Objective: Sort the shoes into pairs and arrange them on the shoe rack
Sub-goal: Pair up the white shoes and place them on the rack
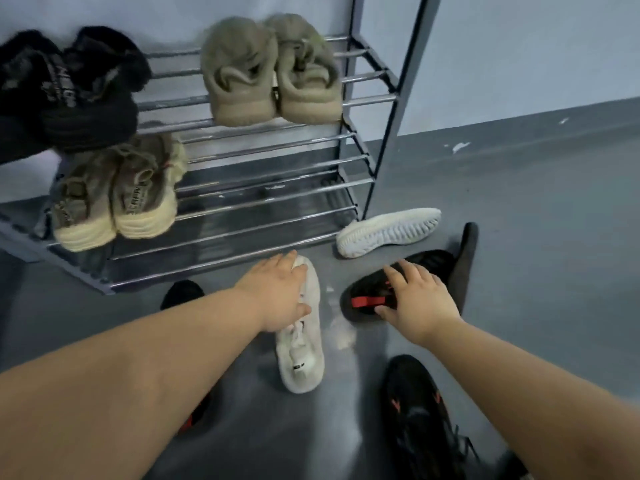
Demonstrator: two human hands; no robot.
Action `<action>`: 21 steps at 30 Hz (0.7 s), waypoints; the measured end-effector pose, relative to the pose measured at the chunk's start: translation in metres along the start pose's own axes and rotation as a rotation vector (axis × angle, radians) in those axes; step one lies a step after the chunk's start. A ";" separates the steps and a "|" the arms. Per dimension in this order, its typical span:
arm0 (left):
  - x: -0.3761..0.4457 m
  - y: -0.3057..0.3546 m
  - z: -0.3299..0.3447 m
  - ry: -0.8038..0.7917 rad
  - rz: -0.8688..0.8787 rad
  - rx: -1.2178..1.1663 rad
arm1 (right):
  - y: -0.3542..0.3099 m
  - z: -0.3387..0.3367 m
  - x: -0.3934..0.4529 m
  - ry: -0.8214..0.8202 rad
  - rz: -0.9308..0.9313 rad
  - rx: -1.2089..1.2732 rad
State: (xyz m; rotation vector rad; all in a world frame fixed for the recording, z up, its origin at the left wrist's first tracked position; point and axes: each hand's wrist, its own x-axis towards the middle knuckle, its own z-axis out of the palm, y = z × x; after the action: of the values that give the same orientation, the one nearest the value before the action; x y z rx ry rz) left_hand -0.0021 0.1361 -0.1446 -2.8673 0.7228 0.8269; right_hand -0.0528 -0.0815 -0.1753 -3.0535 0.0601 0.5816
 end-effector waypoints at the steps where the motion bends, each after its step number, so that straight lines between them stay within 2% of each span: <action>1: 0.009 0.007 0.001 -0.003 0.007 -0.005 | 0.012 0.002 0.003 -0.009 0.027 0.003; 6: 0.054 0.023 0.010 -0.026 -0.020 -0.068 | 0.046 0.005 0.035 -0.022 0.099 0.000; 12: 0.109 0.017 0.022 -0.042 -0.073 -0.199 | 0.043 -0.002 0.103 0.030 -0.024 -0.023; 21: 0.191 0.025 0.031 0.061 -0.049 -0.530 | 0.051 0.013 0.184 -0.066 -0.069 -0.056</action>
State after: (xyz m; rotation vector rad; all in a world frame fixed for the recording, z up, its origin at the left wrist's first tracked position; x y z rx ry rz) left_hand 0.1132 0.0399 -0.2687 -3.3675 0.4913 1.0649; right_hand 0.1111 -0.1376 -0.2565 -3.0726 -0.0641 0.6897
